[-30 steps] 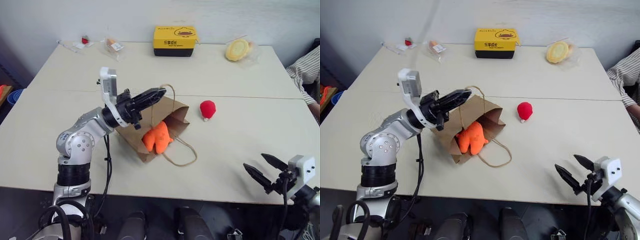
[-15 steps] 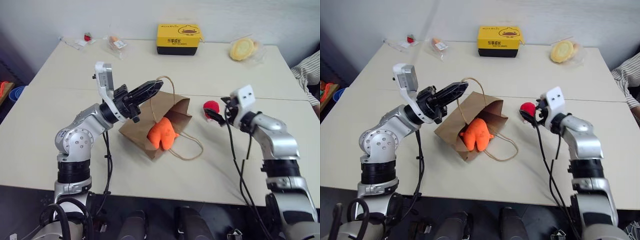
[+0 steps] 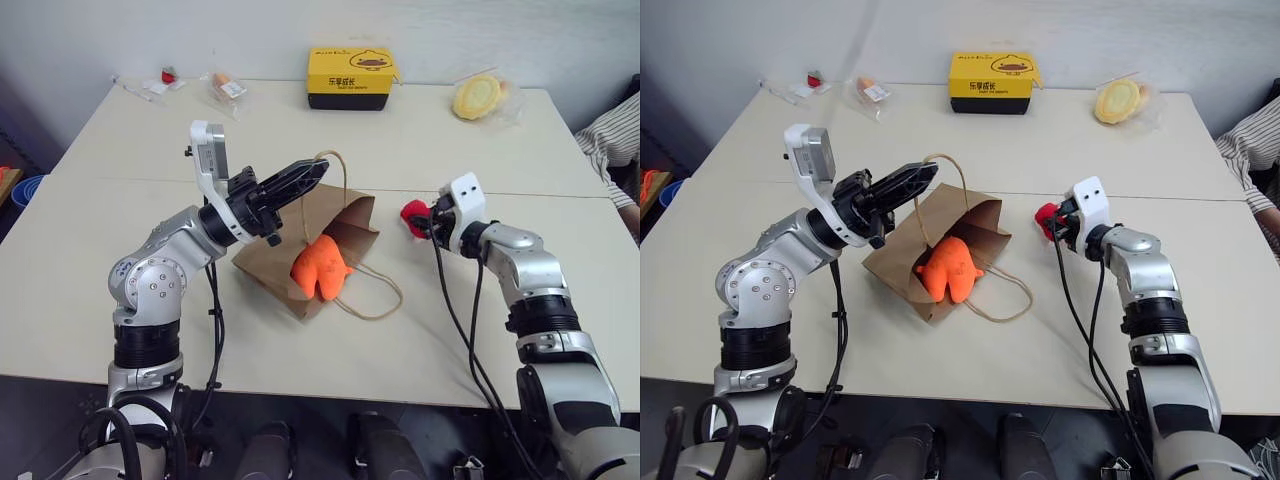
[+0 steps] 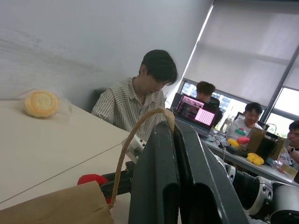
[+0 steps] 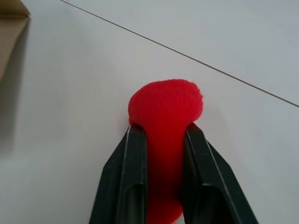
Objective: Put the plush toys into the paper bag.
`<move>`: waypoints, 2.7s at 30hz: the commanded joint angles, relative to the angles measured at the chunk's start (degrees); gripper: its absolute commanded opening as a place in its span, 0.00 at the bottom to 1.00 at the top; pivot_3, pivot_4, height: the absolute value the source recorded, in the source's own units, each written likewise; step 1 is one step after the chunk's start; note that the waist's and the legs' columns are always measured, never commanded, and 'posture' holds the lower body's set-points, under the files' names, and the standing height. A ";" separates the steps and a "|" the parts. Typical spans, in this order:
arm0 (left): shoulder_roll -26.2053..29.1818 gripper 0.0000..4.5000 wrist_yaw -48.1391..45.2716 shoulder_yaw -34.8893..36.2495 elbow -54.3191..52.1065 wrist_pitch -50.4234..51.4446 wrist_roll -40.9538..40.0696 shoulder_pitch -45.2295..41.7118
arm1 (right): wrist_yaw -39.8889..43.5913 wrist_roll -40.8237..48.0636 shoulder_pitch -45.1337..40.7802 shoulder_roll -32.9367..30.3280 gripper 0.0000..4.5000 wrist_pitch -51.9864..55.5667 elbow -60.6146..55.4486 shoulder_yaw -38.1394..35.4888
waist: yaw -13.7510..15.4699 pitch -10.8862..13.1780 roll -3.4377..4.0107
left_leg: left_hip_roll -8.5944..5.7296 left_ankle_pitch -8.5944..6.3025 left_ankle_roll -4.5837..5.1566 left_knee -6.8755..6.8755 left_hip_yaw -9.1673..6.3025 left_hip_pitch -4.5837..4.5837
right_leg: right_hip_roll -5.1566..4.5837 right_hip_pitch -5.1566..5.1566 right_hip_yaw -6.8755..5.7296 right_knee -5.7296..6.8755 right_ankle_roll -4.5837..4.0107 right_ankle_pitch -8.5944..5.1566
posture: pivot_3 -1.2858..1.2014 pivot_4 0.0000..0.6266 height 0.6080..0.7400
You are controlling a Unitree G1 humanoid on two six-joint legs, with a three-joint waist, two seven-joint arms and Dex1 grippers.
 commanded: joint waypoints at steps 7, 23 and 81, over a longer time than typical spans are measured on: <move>-0.20 0.00 1.27 2.63 -1.88 1.90 -5.55 -0.93 | 13.21 17.46 14.80 -9.51 0.04 16.87 -37.55 -3.63 | 0.42 0.00 -0.01 | -0.01 -0.01 0.01 0.02 -0.14 -0.04 | -0.03 0.08 -0.06 -0.09 0.02 0.01 | 0.52 0.24 1.00; -0.90 0.00 0.95 1.10 -1.70 3.52 -7.42 -2.34 | 1.13 10.15 10.32 2.03 0.04 17.85 -38.94 10.99 | 0.20 0.00 -0.01 | -0.04 0.02 -0.04 0.01 -0.16 0.04 | -0.02 0.02 -0.03 -0.13 0.00 0.00 | 0.52 0.24 1.00; 0.14 0.00 0.21 1.53 -2.93 1.08 -6.02 2.82 | 8.14 20.42 19.73 -2.43 0.96 20.62 -43.32 -1.93 | 0.22 0.01 -0.03 | -0.04 0.01 -0.03 -0.04 -0.23 0.00 | -0.05 0.07 -0.09 -0.16 0.00 0.00 | 0.52 0.24 1.00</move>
